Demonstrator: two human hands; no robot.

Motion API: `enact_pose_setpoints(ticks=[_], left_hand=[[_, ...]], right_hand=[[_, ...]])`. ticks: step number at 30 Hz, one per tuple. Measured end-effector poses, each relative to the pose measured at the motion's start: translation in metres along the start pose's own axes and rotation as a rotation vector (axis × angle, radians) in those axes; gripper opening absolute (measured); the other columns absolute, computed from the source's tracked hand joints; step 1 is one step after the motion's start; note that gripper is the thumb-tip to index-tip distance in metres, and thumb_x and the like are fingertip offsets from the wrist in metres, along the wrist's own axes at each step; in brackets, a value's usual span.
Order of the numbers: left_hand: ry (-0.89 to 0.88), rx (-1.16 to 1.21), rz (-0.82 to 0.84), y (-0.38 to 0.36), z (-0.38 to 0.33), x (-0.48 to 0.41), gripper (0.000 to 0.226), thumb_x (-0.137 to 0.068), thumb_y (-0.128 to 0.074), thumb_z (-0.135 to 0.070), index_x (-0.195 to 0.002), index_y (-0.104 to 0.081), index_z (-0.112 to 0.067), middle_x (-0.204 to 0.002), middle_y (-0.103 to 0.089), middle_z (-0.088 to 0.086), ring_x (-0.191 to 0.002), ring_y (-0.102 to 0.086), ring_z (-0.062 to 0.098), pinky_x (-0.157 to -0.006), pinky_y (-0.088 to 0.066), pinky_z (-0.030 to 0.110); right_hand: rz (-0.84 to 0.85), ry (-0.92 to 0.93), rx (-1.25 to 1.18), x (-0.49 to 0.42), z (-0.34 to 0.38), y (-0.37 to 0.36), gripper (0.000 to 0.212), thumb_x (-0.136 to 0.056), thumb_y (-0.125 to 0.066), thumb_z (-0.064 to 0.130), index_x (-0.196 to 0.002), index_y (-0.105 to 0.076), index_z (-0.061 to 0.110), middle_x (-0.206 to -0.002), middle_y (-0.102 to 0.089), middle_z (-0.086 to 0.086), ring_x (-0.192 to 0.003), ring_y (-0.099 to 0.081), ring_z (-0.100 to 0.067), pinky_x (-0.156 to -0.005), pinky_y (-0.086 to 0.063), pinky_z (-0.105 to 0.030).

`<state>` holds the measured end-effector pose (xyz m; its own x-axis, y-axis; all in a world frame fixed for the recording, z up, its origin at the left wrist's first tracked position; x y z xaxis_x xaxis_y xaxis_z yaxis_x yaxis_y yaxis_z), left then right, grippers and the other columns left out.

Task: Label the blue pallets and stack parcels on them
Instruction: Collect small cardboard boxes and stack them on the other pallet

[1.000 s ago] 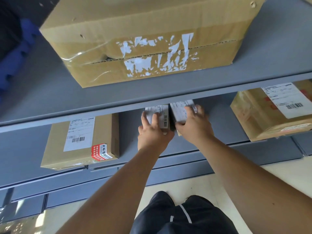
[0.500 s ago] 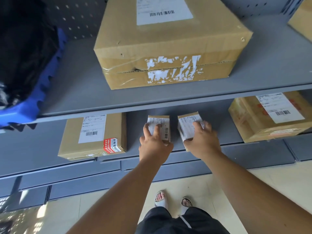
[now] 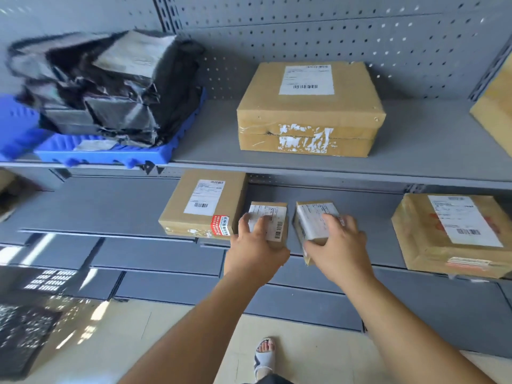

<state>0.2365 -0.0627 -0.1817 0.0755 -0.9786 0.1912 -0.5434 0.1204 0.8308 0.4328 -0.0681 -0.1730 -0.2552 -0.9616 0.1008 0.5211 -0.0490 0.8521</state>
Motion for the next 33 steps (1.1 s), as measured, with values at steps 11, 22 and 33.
enact_pose_setpoints(ticks=[11,22,33], left_hand=[[0.124,0.046,-0.355,0.076,0.050,0.103,0.070,-0.070,-0.063,-0.066,-0.132,-0.035,-0.053,-0.153,-0.026,-0.014,-0.113,-0.050,0.030,-0.078,-0.044,0.037],[0.238,0.082,-0.590,0.191,0.136,0.161,0.074,-0.071,-0.061,-0.068,-0.139,-0.033,-0.058,-0.160,-0.021,-0.017,-0.129,-0.048,0.026,-0.082,-0.040,0.033],[0.261,0.100,-0.735,0.336,0.264,0.205,0.076,-0.072,-0.060,-0.065,-0.143,-0.035,-0.055,-0.161,-0.023,-0.016,-0.136,-0.045,0.026,-0.097,-0.045,0.039]], right_hand=[[-0.024,0.327,-0.045,0.083,0.087,0.020,0.069,-0.080,-0.068,0.043,-0.143,-0.048,0.025,-0.149,-0.033,0.000,-0.119,-0.039,-0.034,-0.096,-0.044,-0.041],[-0.041,0.564,-0.104,0.145,0.223,0.014,0.073,-0.077,-0.066,0.048,-0.144,-0.052,0.024,-0.151,-0.036,-0.002,-0.127,-0.037,-0.033,-0.105,-0.040,-0.042],[-0.053,0.747,-0.176,0.216,0.398,-0.035,0.073,-0.079,-0.064,0.049,-0.147,-0.049,0.026,-0.151,-0.035,-0.002,-0.129,-0.035,-0.031,-0.102,-0.043,-0.045]])
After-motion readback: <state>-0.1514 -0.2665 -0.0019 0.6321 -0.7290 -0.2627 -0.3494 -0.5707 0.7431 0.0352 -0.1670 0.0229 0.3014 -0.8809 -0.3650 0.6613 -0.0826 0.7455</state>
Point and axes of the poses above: each hand's wrist, its own x-axis away from the middle knuckle, its own y-axis out of the back of the hand, z = x × y, the point moved 5 cm from there along -x, towards the middle knuckle
